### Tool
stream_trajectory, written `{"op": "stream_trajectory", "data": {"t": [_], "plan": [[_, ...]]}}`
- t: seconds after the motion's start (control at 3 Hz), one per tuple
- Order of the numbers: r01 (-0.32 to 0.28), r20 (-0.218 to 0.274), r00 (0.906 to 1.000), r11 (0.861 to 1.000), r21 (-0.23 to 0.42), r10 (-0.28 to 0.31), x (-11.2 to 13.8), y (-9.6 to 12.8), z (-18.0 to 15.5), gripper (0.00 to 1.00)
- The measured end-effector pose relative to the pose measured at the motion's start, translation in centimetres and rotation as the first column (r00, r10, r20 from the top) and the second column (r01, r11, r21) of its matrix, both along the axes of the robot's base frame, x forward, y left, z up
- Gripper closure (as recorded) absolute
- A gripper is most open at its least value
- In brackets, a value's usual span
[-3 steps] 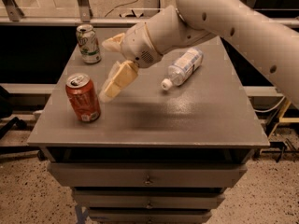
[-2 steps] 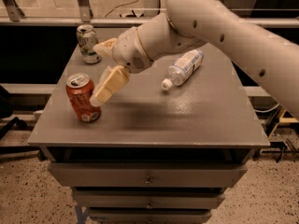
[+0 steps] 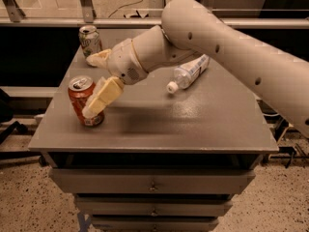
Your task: Knock coke can over
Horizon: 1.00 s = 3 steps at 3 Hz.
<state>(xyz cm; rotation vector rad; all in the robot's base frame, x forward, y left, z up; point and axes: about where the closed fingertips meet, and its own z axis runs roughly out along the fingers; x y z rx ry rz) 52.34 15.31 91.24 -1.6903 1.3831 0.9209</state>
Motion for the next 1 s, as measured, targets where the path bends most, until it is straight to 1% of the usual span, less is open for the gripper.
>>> {"op": "stream_trajectory", "data": {"t": [0.33, 0.67, 1.0], "plan": [[-0.009, -0.021, 0.9997, 1.000, 0.011, 0.010, -0.6, 0.8, -0.6, 0.18], [-0.024, -0.028, 0.9993, 0.999, 0.023, 0.024, -1.0, 1.7, -0.8, 0.49], [-0.034, -0.021, 0.9992, 0.999, 0.021, 0.035, -1.1, 2.0, -0.5, 0.72]]}}
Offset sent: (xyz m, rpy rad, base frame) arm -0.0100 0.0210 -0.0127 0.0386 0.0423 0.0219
